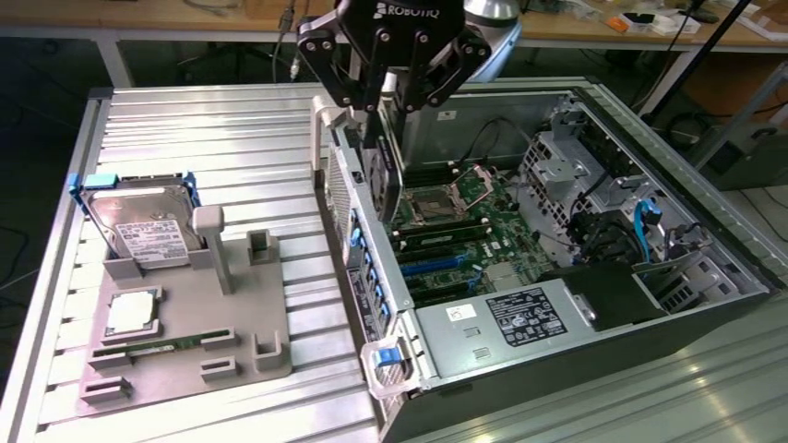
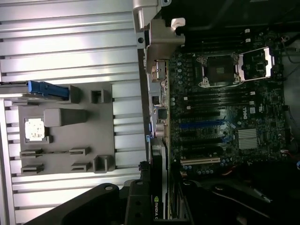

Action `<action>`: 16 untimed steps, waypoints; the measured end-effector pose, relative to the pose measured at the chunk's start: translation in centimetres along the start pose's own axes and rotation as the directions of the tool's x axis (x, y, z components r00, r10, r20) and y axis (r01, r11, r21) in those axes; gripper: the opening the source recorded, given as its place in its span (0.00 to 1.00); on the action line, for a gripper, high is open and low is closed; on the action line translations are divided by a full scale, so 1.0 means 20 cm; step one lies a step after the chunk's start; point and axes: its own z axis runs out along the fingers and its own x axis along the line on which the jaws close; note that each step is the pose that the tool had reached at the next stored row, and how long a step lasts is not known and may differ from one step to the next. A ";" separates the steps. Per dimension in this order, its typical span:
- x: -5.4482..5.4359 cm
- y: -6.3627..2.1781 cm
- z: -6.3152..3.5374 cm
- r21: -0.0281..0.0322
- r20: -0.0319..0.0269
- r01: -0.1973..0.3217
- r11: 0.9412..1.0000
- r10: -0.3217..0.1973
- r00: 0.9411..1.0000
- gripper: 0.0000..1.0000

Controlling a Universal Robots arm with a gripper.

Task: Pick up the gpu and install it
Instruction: 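Pick up the gpu and move the gpu toward the slot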

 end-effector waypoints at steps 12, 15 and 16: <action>-0.07 0.006 0.001 0.000 0.000 0.000 1.000 0.000 1.000 0.27; -0.09 0.007 0.001 0.000 0.000 0.000 1.000 0.000 1.000 0.27; -0.09 0.007 0.001 0.000 0.000 0.000 1.000 0.000 1.000 0.27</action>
